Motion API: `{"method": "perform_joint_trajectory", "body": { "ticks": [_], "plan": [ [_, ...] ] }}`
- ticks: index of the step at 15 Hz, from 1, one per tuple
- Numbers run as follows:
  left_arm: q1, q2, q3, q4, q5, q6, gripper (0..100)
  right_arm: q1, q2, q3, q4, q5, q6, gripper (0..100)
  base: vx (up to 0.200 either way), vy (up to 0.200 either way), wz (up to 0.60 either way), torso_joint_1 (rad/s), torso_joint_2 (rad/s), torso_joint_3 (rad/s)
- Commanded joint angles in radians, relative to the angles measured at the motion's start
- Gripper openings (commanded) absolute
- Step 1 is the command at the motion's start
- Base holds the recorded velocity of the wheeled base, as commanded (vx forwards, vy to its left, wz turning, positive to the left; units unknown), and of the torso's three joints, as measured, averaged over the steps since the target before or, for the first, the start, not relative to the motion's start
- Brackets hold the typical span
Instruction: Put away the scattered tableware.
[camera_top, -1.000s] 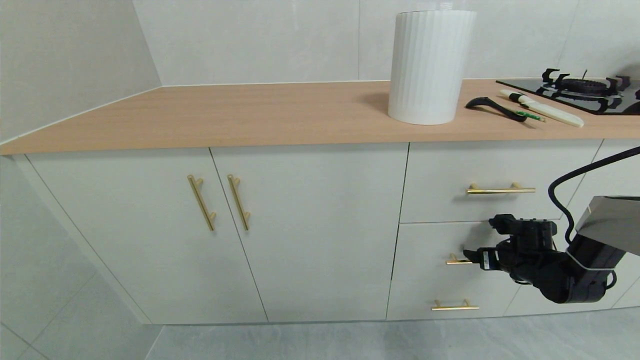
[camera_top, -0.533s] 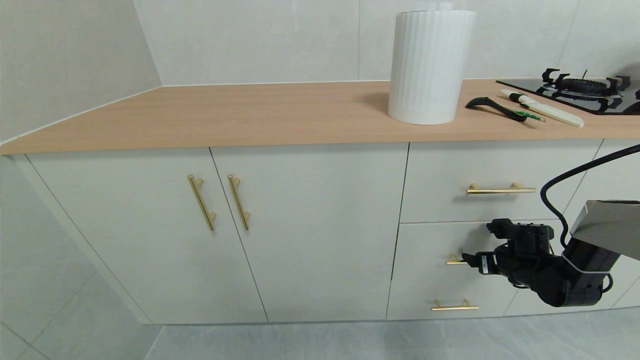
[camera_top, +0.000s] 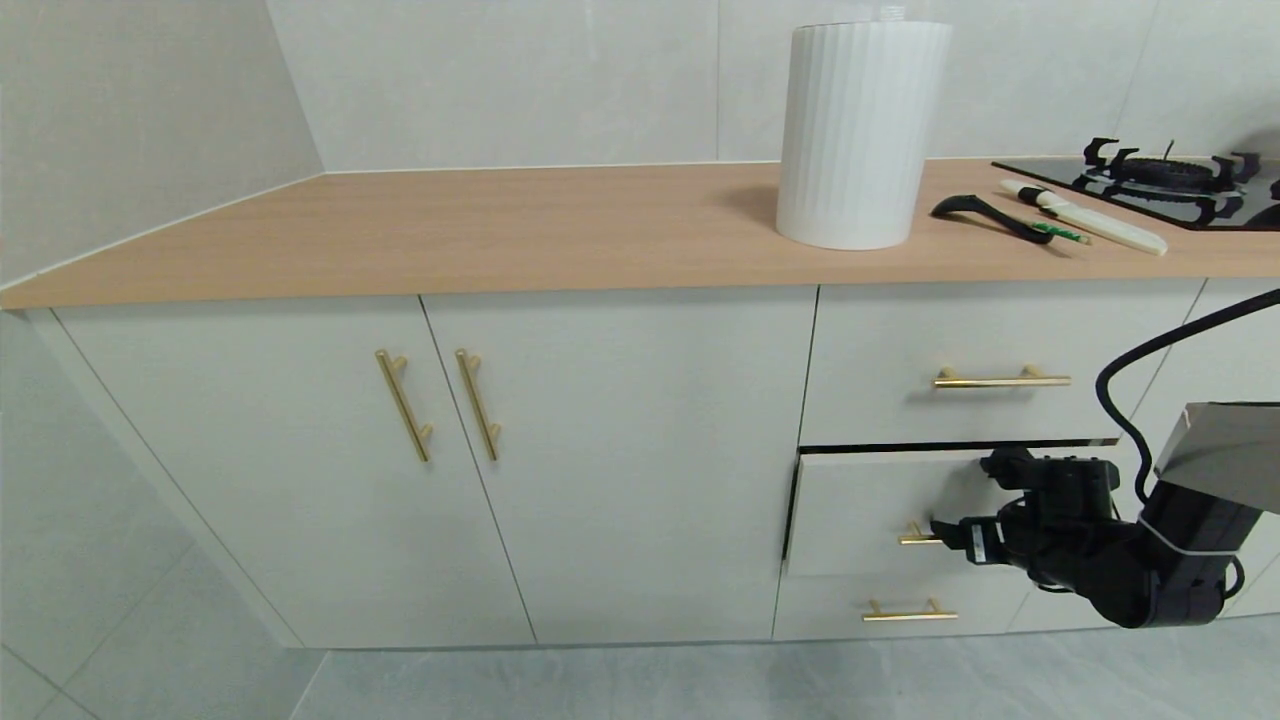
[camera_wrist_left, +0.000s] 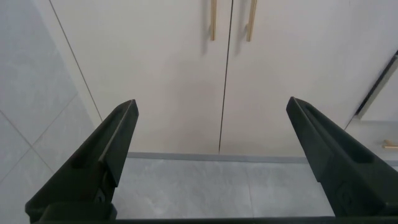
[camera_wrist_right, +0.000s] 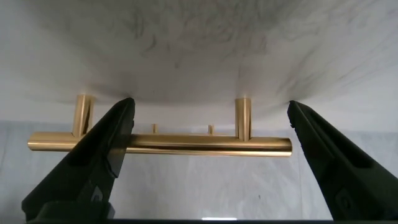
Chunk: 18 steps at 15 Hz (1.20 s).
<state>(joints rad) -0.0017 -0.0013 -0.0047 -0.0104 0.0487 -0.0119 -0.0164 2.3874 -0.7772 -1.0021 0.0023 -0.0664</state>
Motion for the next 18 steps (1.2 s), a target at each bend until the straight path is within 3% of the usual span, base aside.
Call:
{"method": "perform_joint_trajectory", "body": {
  "ticks": [1,5,6,8,10,13,18],
  "plan": [
    [0.0,0.001,0.0,0.0,0.0,0.0,100,0.004,-0.056,0.055,0.0,0.001,0.0,100,0.0,0.0,0.0,0.0,0.0,0.0],
    [0.0,0.001,0.0,0.0,0.0,0.0,100,0.004,-0.269,0.184,0.0,0.015,0.0,100,0.0,0.0,0.0,0.0,0.0,0.0],
    [0.0,0.001,0.0,0.0,0.0,0.0,100,0.007,-0.421,0.213,0.022,0.045,0.0,100,0.0,0.0,0.0,0.0,0.0,0.0],
    [0.0,0.001,0.0,0.0,0.0,-0.002,100,0.027,-0.58,0.213,0.131,0.076,0.002,100,0.0,0.0,0.0,0.0,0.0,0.0],
    [0.0,0.001,0.0,0.0,0.0,0.0,100,0.07,-0.807,0.104,0.461,0.105,0.008,100,0.0,0.0,0.0,0.0,0.0,0.0],
    [0.0,0.001,0.0,-0.002,0.0,0.0,100,0.092,-0.749,-0.137,0.794,0.116,0.008,100,0.0,0.0,0.0,0.0,0.0,0.0],
    [0.0,0.001,0.0,0.0,0.0,0.0,100,0.093,-0.487,-0.258,0.797,0.097,0.008,100,0.0,0.0,0.0,0.0,0.0,0.0]
  ]
}}
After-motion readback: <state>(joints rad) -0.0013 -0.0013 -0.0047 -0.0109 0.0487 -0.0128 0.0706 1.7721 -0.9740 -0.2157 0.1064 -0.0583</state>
